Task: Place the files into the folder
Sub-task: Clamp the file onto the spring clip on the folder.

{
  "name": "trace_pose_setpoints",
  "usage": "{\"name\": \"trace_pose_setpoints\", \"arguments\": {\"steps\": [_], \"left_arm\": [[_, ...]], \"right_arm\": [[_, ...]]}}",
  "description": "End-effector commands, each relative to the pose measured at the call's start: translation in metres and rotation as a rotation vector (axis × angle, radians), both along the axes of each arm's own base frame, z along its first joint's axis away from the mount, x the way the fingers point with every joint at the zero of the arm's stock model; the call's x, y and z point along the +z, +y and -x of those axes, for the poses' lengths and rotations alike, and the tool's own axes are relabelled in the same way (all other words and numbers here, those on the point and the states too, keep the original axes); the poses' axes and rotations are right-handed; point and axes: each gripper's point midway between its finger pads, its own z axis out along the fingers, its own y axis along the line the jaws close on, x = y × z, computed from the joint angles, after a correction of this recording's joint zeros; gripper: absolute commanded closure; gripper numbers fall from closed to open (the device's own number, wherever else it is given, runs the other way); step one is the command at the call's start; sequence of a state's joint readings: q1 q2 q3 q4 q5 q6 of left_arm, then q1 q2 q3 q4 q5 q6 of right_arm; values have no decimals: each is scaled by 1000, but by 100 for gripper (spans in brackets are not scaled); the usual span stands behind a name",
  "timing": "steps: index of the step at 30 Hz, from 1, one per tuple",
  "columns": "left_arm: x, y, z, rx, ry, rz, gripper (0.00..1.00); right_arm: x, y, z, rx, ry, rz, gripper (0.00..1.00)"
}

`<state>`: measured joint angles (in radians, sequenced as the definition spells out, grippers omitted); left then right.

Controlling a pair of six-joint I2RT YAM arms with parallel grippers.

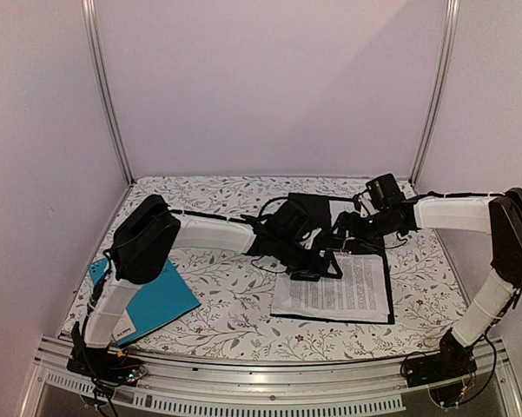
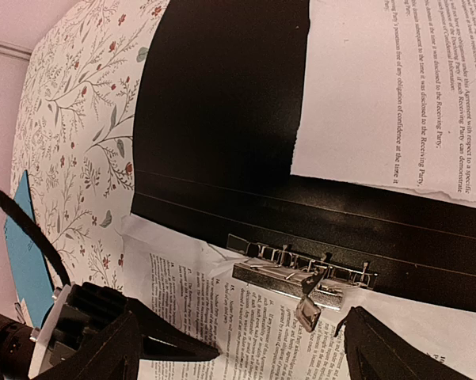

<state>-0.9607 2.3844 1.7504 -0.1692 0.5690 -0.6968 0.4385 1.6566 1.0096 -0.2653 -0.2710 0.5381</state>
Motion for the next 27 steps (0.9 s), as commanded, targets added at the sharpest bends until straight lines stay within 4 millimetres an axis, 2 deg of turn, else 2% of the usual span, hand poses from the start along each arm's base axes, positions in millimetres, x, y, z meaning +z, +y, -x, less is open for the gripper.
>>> {"name": "trace_pose_setpoints", "arguments": {"steps": [1, 13, 27], "left_arm": [[-34, 21, 7, 18, 54, -109, 7], [-34, 21, 7, 20, 56, -109, 7], [-34, 22, 8, 20, 57, -108, 7]], "right_arm": [[10, 10, 9, 31, -24, -32, 11], [-31, -14, 21, -17, 46, 52, 11], [-55, -24, 21, -28, 87, 79, 11]]}}
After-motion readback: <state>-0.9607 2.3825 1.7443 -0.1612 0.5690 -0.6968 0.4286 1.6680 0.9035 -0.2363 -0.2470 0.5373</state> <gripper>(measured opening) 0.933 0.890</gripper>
